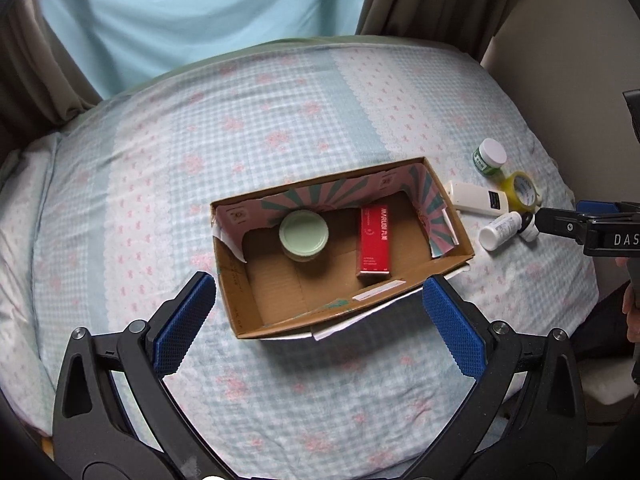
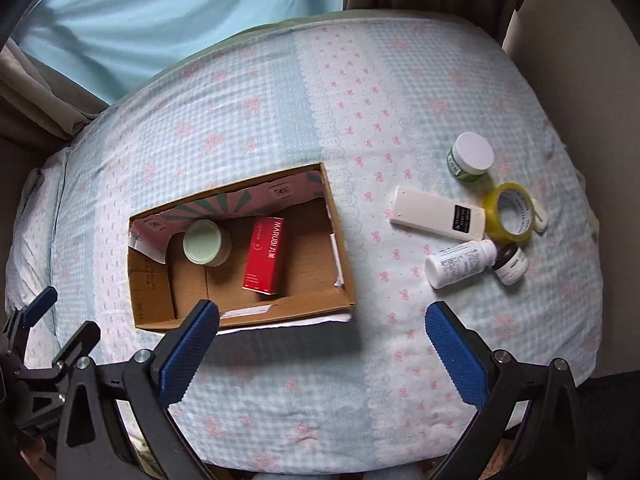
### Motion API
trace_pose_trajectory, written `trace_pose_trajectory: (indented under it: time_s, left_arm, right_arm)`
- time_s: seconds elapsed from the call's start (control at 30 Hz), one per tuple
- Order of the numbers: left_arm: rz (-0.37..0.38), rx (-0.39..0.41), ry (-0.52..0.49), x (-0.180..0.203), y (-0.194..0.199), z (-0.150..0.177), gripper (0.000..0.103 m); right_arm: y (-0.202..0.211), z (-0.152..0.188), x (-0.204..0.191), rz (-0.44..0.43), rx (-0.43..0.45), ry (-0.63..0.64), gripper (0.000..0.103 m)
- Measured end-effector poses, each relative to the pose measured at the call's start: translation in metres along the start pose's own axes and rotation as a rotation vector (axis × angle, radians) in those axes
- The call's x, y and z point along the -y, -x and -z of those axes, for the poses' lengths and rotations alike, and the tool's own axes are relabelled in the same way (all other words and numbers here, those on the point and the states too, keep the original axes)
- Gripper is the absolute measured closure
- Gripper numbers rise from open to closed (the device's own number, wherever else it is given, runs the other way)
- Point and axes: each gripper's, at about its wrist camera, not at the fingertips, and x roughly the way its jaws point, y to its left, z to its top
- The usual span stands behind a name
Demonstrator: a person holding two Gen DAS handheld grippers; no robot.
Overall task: Organize rigid objects
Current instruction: 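Lift both tools out of the box and move toward the remaining items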
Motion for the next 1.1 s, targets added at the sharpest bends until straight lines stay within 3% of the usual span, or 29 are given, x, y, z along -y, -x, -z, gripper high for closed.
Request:
trace_pose_trajectory:
  time_s: [0.23, 0.53, 0.83, 0.93, 1.1]
  left_arm:
    - [0.002, 0.051, -0.032, 0.065, 0.027, 0.002, 0.0]
    - [0.021, 0.034, -0.077, 0.162, 0.022, -0.007, 0.0]
    - [0.07, -0.032, -0.172, 0.249, -0.029, -0.035, 0.0]
    - [0.106, -0.093, -0.198, 0.27, -0.057, -0.045, 0.0]
    - [0.101, -0.208, -0.305, 0.305, -0.116, -0.057, 0.0]
  right_arm:
    - [0.039, 0.037, 0.078, 0.088, 0.061, 0.011, 0.0]
    - [0.059, 0.057, 0.177, 0.078, 0.107, 0.004, 0.0]
    - [0.042, 0.057, 0.237, -0.018, 0.123, 0.125, 0.0]
    - [0.027, 0.053, 0.25, -0.032, 0.105, 0.15, 0.0]
    - [-0.011, 0.038, 0.269, -0.021, 0.038, 0.169, 0.0]
